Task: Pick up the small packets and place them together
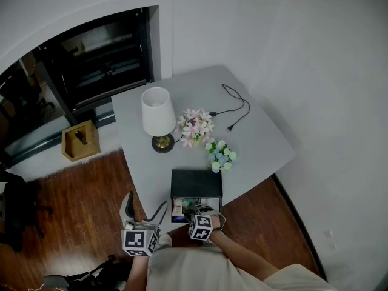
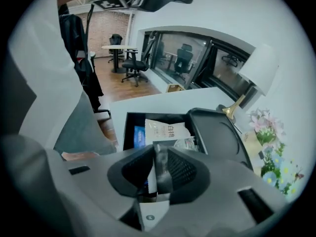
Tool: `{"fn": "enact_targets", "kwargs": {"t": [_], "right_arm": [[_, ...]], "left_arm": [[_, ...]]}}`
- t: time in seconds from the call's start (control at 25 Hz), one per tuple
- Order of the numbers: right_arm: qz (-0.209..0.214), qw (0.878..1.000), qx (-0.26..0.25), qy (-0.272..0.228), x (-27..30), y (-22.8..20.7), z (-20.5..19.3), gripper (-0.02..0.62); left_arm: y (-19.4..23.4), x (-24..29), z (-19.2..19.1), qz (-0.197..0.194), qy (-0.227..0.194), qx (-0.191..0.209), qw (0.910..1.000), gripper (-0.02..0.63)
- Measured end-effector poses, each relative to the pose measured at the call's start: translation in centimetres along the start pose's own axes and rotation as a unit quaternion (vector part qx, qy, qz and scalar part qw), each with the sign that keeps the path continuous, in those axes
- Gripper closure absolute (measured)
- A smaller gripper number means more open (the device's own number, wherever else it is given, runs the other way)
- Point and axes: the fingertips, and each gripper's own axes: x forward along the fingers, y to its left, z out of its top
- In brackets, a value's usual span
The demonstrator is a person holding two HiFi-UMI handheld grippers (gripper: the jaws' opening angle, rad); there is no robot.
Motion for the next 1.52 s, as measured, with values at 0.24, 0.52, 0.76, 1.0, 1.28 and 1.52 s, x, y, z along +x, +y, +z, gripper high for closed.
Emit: {"fn": "enact_targets", "kwargs": {"t": [0.24, 0.52, 0.76, 1.0, 1.28, 1.52], "right_arm": [[-0.014, 1.0, -0.005, -0.007, -1.3, -0.2, 0.3, 0.595], [-0.026, 0.996, 0.057, -0.066, -6.7, -1.3, 2.1, 0.594], [-0.097, 0.982, 0.095, -0.133, -12.6, -4.9, 4.8, 0.594], [-0.193, 0.97, 0.062, -0.135, -12.5, -12.4, 6.8, 0.594], [-0.19, 0.98, -0.003, -0.064, -4.7, -14.4, 6.2, 0.595], [-0.095, 0.994, 0.01, -0.046, -0.3, -10.2, 4.8, 0.595]], "left_arm": [[0.0, 0.2, -0.4, 0.0, -0.001, -0.005, 1.0, 0.106], [-0.4, 0.6, -0.3, -0.007, 0.0, -0.005, 1.0, 0.106], [-0.2, 0.7, -0.6, -0.007, -0.001, -0.011, 0.9999, 0.106], [-0.7, 0.5, -0.6, -0.012, 0.0, -0.012, 0.9998, 0.106], [-1.0, -0.4, -0.7, -0.011, -0.003, -0.013, 0.9999, 0.106], [-0.9, -1.0, -0.8, -0.004, -0.001, -0.009, 1.0, 0.106]]}}
